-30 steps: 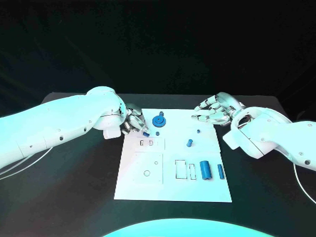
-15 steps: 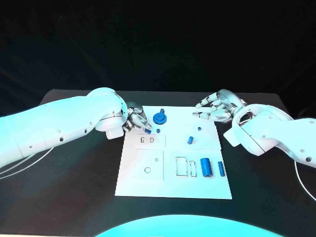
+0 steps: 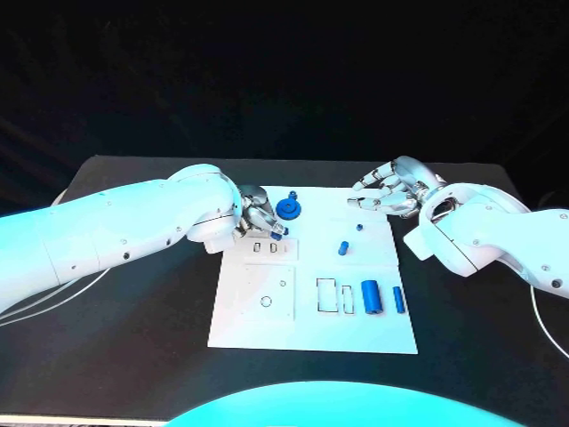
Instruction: Assemble the parts on the task board
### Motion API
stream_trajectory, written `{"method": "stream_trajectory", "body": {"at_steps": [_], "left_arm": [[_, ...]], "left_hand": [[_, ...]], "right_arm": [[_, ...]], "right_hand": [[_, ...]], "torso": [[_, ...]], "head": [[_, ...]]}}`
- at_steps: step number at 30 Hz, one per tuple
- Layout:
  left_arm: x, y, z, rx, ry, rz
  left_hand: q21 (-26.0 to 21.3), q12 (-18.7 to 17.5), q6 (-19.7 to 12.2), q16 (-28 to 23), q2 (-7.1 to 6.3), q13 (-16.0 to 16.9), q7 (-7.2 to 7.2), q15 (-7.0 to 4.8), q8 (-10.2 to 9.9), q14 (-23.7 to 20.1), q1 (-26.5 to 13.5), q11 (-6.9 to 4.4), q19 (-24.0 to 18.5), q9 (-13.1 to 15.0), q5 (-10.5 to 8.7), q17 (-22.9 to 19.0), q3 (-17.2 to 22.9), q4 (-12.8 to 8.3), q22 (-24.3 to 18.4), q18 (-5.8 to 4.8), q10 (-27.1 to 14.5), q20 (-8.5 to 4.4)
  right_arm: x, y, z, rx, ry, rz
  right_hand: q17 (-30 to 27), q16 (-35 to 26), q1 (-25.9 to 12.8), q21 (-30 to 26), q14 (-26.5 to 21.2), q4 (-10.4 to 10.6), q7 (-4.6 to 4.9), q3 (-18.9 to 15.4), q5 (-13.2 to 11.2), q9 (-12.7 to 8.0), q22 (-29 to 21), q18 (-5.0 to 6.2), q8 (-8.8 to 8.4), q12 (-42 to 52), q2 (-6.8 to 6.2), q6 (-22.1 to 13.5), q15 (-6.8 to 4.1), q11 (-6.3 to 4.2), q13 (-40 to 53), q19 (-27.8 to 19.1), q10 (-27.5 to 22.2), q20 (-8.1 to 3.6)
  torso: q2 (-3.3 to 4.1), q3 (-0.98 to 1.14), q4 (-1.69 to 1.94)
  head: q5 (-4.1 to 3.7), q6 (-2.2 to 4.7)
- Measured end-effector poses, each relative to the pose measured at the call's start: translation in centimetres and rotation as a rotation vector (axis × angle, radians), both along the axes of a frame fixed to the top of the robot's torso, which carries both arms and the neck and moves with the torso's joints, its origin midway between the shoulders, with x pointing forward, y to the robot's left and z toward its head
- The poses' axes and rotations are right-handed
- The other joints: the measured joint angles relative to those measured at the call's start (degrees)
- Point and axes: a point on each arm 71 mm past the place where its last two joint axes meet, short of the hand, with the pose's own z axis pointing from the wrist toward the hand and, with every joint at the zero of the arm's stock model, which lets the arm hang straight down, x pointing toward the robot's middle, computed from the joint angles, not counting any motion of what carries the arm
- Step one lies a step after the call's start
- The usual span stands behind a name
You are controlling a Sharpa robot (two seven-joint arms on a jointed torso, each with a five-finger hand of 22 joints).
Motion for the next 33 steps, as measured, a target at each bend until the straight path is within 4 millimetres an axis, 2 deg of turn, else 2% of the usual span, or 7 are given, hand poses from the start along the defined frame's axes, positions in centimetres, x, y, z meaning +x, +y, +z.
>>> {"method": "stream_trajectory", "body": {"at_steps": [12,17,21,33], "left_arm": [[-0.4,-0.3,-1.0,0.019,0.002,-0.012],[-0.5,-0.2,-1.1,0.027,-0.002,-0.016],[-0.5,-0.1,-1.2,0.032,-0.004,-0.016],[-0.7,0.0,-1.2,0.047,-0.010,-0.030]], "left_hand": [[0.00,-1.88,0.08,0.00,-0.15,-2.49,-0.07,0.00,0.04,0.00,-0.15,-0.15,0.00,0.10,0.60,0.04,0.00,0.00,-0.15,0.01,-0.16,0.00],[0.00,-2.17,0.09,-0.01,-0.28,-2.88,-0.08,-0.20,0.16,0.20,-0.29,-0.22,0.00,0.10,0.60,0.05,0.01,0.00,-0.16,0.01,-0.24,0.00],[0.00,-3.45,0.28,-0.27,0.09,-4.59,0.10,-0.40,0.16,0.00,-0.66,-0.32,0.00,0.11,0.60,0.04,0.01,0.00,-0.20,0.01,-0.76,0.00],[0.00,-3.88,0.28,-0.27,0.09,-5.49,0.10,-0.40,0.53,0.00,-0.66,-0.32,-0.01,0.11,0.59,0.04,0.01,-0.01,-0.15,0.01,-0.76,0.00]], "right_arm": [[0.0,0.1,0.0,-0.001,-0.001,0.002],[0.0,0.0,0.0,-0.001,-0.002,0.001],[0.0,0.0,0.0,-0.002,-0.001,0.002],[0.0,0.0,0.0,-0.005,0.004,0.006]], "right_hand": [[0.00,0.00,0.00,0.00,0.00,0.00,0.00,0.00,0.31,0.00,0.00,0.00,0.00,0.00,0.00,0.00,0.00,0.00,-0.01,0.00,0.00,0.00],[0.01,0.00,0.00,0.00,0.00,0.00,0.00,0.00,0.31,0.00,0.04,0.00,0.00,0.00,0.00,0.00,0.00,0.00,-0.01,0.00,0.00,0.00],[0.04,0.00,0.00,0.00,0.00,0.00,0.00,0.00,0.31,0.00,0.04,0.00,0.00,0.00,0.00,0.00,0.00,0.00,-0.01,0.00,0.00,0.00],[0.03,0.00,0.00,0.00,0.00,0.00,0.00,0.00,0.31,0.00,0.03,0.00,0.00,0.00,0.00,0.00,0.00,0.00,-0.02,0.00,0.00,0.00]], "torso": [[0.00,0.07,0.07],[0.03,0.06,0.07],[0.03,0.04,0.09],[0.03,0.00,0.05]], "head": [[-0.16,-0.29],[-0.10,-0.42],[-0.05,-0.50],[0.04,-0.93]]}}
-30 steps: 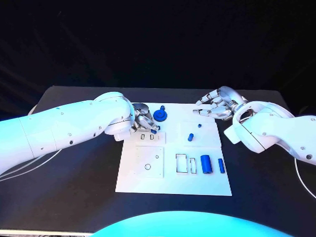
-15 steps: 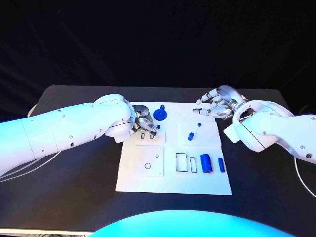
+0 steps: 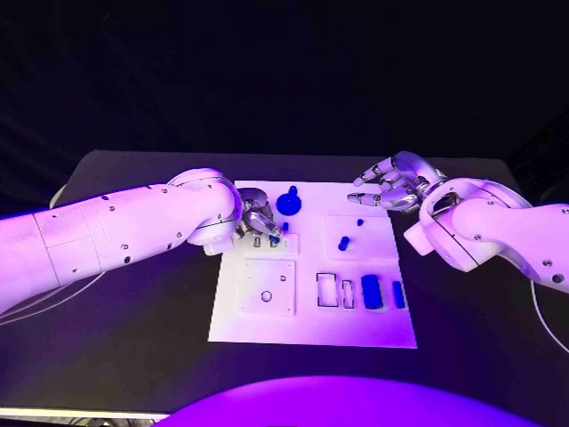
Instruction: Assemble the parts on the task board
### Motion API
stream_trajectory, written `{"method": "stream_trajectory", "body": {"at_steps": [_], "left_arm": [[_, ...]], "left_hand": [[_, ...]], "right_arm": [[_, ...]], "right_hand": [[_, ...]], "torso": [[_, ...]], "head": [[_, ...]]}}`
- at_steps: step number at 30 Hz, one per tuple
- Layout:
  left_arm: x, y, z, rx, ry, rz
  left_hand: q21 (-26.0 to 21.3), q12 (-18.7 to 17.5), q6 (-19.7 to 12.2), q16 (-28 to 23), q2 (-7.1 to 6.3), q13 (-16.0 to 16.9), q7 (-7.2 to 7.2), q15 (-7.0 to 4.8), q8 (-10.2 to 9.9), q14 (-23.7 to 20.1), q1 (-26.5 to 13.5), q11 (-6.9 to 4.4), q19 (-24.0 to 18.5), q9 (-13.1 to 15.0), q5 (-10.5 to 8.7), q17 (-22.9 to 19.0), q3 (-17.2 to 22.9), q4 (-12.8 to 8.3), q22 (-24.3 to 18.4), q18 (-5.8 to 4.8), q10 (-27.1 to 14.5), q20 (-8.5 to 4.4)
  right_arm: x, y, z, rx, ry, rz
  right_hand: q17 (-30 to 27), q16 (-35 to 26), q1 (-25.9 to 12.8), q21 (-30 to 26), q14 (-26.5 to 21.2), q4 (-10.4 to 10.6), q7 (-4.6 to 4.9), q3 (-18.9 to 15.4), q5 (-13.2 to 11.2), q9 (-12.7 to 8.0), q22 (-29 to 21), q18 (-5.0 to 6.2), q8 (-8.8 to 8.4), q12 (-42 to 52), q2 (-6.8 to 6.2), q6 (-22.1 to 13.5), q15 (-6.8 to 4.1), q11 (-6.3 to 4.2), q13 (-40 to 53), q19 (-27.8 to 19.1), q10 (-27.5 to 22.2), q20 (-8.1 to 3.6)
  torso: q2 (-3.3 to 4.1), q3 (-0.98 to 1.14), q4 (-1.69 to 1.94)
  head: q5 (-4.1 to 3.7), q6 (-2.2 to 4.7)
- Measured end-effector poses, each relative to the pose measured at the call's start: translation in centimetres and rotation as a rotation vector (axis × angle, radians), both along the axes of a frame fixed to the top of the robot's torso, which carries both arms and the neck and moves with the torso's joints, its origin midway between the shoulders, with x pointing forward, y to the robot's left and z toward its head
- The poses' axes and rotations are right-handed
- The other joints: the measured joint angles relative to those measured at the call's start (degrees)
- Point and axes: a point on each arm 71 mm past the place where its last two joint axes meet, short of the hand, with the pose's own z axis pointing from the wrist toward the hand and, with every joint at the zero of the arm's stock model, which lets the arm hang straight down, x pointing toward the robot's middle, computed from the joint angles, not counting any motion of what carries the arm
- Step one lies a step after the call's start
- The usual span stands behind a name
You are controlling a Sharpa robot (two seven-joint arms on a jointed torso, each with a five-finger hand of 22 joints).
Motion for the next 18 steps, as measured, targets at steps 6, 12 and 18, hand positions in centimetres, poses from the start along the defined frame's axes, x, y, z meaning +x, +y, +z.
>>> {"method": "stream_trajectory", "body": {"at_steps": [6,12,18], "left_arm": [[0.01,0.18,-0.01,0.017,-0.010,-0.007],[0.06,0.26,-0.07,0.032,-0.017,-0.013],[0.01,0.30,-0.26,0.044,-0.016,-0.019]], "left_hand": [[0.00,0.00,0.00,0.00,0.00,-0.06,0.00,0.01,0.00,0.00,0.00,0.00,0.00,0.00,-0.04,0.00,0.00,0.00,0.00,0.00,0.00,0.00],[0.00,0.00,0.00,0.00,-0.01,-0.02,0.00,0.01,-0.01,0.00,-0.01,0.01,0.21,0.00,-0.06,-0.01,0.01,0.00,0.07,0.00,0.00,-0.21],[0.00,0.00,0.06,0.00,-0.22,0.30,-0.06,0.01,-0.02,0.00,-0.22,0.01,0.21,0.06,-0.06,-0.01,0.01,-0.01,0.14,0.01,0.00,-0.22]], "right_arm": [[0.01,0.04,-0.03,-0.003,0.003,0.005],[0.02,0.06,-0.05,-0.004,0.005,0.007],[0.03,0.06,-0.07,-0.006,0.006,0.009]], "right_hand": [[0.00,0.00,0.00,0.00,0.00,0.00,0.00,0.00,0.00,0.00,0.00,0.00,0.00,0.00,0.00,0.00,0.00,0.00,0.00,0.00,0.00,0.00],[-0.01,0.00,0.00,0.00,0.00,0.00,0.00,0.00,0.00,0.00,-0.01,0.00,0.00,0.00,0.00,0.00,0.00,0.00,-0.01,0.00,0.00,0.00],[-0.01,0.00,0.00,0.00,0.00,0.00,0.00,0.00,0.00,0.00,-0.01,0.00,0.00,0.00,0.00,0.00,0.00,0.00,-0.01,0.00,0.00,0.00]], "torso": [[-0.01,0.02,-0.03],[-0.01,0.01,-0.03],[-0.04,0.01,-0.07]], "head": [[0.00,-0.08],[-0.04,-0.28],[-0.03,-0.37]]}}
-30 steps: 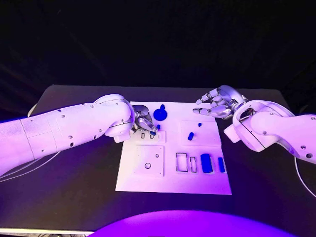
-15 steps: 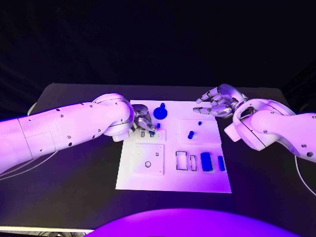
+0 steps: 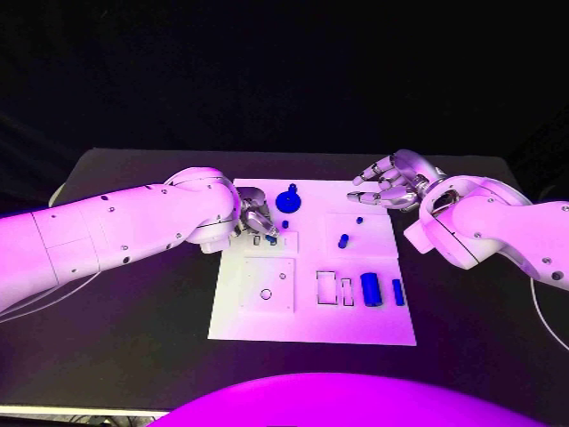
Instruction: Assemble the parts on the task board
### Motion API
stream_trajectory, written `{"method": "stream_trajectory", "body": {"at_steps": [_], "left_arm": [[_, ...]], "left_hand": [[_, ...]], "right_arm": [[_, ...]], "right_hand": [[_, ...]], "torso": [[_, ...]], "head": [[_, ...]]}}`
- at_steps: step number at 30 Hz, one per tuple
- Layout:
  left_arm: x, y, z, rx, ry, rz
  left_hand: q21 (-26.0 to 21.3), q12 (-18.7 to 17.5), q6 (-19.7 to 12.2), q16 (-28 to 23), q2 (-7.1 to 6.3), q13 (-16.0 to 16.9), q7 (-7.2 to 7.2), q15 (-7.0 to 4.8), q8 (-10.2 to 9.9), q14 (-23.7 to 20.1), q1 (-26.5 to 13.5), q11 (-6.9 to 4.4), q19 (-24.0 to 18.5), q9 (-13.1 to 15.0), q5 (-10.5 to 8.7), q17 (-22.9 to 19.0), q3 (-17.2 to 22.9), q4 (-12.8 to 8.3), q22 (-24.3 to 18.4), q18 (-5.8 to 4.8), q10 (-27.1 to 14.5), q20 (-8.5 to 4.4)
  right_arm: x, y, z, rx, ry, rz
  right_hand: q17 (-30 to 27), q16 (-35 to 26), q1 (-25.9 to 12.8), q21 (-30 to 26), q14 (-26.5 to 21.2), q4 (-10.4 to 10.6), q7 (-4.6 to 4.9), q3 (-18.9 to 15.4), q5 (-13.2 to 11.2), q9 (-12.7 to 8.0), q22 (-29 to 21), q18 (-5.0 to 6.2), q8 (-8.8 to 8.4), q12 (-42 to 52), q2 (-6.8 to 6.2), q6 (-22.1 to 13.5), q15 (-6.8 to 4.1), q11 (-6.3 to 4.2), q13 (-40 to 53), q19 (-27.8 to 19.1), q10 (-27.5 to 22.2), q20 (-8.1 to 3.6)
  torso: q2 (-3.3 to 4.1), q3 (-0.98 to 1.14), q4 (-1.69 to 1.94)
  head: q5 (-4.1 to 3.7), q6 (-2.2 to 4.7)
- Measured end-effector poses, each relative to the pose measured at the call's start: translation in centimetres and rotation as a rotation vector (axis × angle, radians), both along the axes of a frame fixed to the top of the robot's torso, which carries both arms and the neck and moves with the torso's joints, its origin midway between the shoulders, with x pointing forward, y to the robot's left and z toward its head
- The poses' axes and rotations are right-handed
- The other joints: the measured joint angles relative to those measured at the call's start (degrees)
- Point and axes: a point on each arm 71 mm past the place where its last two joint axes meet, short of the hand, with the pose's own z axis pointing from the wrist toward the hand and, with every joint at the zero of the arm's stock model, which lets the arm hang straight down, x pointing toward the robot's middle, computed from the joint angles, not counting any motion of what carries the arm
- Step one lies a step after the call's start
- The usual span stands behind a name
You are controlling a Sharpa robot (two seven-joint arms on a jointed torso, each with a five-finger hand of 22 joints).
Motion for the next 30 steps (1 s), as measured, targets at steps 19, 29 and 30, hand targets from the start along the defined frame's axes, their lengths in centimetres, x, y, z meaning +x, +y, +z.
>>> {"method": "stream_trajectory", "body": {"at_steps": [19,29,30], "left_arm": [[-0.10,-0.17,-0.31,0.012,0.007,-0.012],[-0.13,-0.20,-0.33,0.014,0.007,-0.016],[-0.13,-0.20,-0.33,0.015,0.008,-0.017]], "left_hand": [[0.28,0.00,0.12,-0.28,0.32,0.07,-0.12,-0.19,0.18,0.19,-0.28,-0.12,0.00,2.50,-0.04,-0.01,0.01,0.00,0.37,0.00,0.15,0.00],[0.28,0.00,0.12,-0.28,0.34,-0.04,-0.12,-0.20,0.18,0.21,-0.27,-0.11,0.20,2.50,-0.16,-0.01,0.01,0.00,0.36,0.01,0.16,-0.20],[0.28,0.00,0.13,-0.28,0.34,-0.08,-0.12,-0.20,0.18,0.21,-0.27,-0.11,0.20,2.50,-0.16,-0.01,0.01,0.00,0.37,0.00,0.16,-0.20]], "right_arm": [[-0.02,0.02,0.04,-0.009,-0.007,0.006],[-0.02,0.00,0.07,-0.014,-0.013,0.008],[-0.02,0.00,0.07,-0.014,-0.013,0.008]], "right_hand": [[-0.01,0.00,-0.24,0.00,0.00,0.16,0.00,0.16,0.35,-0.06,-0.01,0.00,0.22,0.00,0.24,0.00,0.00,0.00,-0.01,0.00,0.00,0.00],[-0.02,0.00,-0.24,0.00,0.00,0.16,0.00,0.16,0.35,-0.06,-0.02,0.00,0.22,0.00,0.24,0.00,0.00,0.00,-0.01,0.00,0.00,0.00],[-0.02,0.00,-0.24,0.00,0.00,0.16,0.00,0.16,0.35,-0.06,-0.02,0.01,0.22,0.00,0.24,0.00,0.00,0.00,-0.01,0.00,0.00,0.00]], "torso": [[0.01,0.03,-0.01],[0.01,0.05,0.03],[0.01,0.04,0.04]], "head": [[-0.29,0.13],[-0.41,-0.01],[-0.41,-0.02]]}}
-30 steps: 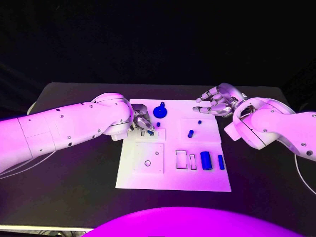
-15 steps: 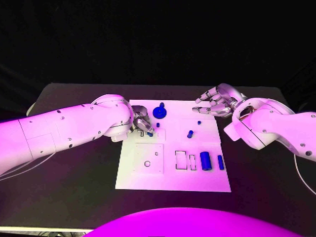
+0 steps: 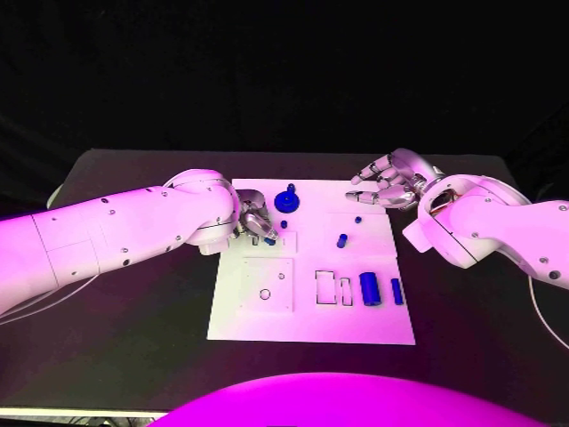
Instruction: Assemble the parts on the task board
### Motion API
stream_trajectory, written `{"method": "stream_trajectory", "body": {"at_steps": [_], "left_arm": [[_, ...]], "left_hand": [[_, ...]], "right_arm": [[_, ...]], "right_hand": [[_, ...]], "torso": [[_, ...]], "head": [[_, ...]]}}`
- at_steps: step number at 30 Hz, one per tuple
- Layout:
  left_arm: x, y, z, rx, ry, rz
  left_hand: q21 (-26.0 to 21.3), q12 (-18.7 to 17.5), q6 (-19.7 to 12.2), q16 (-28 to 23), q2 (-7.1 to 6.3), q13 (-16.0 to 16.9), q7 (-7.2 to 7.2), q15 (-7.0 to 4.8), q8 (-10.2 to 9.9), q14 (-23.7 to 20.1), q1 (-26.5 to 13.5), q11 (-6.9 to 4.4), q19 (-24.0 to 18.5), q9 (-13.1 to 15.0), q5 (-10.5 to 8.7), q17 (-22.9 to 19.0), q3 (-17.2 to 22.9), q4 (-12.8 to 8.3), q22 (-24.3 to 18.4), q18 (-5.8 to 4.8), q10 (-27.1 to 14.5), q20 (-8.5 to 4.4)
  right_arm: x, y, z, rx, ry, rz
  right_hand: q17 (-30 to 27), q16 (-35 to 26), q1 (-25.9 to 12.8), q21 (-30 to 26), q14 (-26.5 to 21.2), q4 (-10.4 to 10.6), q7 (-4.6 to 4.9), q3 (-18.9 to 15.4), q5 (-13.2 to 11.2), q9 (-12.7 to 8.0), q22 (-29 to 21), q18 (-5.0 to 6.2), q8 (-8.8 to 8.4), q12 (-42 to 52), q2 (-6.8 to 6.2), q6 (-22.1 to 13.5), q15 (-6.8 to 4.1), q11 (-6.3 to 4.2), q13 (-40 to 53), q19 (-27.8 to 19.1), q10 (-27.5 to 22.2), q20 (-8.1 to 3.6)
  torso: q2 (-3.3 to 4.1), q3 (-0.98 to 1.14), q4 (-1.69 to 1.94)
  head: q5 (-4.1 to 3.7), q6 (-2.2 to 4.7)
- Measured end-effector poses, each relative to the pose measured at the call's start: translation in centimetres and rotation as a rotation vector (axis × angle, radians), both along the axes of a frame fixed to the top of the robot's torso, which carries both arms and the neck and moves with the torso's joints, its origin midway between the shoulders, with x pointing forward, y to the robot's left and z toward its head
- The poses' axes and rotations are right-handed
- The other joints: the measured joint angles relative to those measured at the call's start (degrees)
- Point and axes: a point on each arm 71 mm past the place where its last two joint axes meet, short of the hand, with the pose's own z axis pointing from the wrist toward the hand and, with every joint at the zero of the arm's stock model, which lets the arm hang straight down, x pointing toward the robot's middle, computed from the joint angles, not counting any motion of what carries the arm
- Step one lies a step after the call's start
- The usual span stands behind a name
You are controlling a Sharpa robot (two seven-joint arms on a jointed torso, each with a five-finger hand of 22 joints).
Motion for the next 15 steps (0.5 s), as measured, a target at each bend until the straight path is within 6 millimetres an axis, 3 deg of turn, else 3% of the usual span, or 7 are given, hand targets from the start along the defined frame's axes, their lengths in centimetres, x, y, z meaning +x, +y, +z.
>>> {"method": "stream_trajectory", "body": {"at_steps": [14,15], "left_arm": [[-0.02,0.00,-0.01,0.003,0.005,-0.006],[-0.02,0.00,-0.02,0.004,0.006,-0.006]], "left_hand": [[0.00,0.28,0.41,0.00,0.24,0.67,-0.41,-0.22,0.33,-0.22,-1.12,-0.61,0.20,0.00,-0.01,0.00,-1.20,-1.20,0.27,0.01,0.65,-0.20],[0.00,0.28,0.63,0.00,0.09,0.67,-0.63,-0.22,0.33,-0.22,-1.26,-0.61,0.20,1.18,0.00,0.00,-1.27,-1.27,0.31,0.01,0.66,-0.20]], "right_arm": [[0.01,-0.03,0.01,-0.002,-0.002,0.000],[0.01,-0.03,0.01,-0.002,-0.002,0.000]], "right_hand": [[-0.01,0.00,0.00,0.00,0.00,0.00,0.00,0.00,0.00,0.01,0.04,0.00,0.00,0.00,0.00,0.00,0.00,0.00,0.00,0.00,0.00,0.00],[-0.01,0.00,0.00,0.00,0.00,0.00,0.00,0.00,0.00,0.01,0.04,0.00,0.00,0.00,0.00,0.00,0.00,0.00,-0.01,0.00,0.00,0.00]], "torso": [[0.02,-0.05,0.02],[0.02,-0.05,0.02]], "head": [[-0.08,-0.30],[-0.08,-0.32]]}}
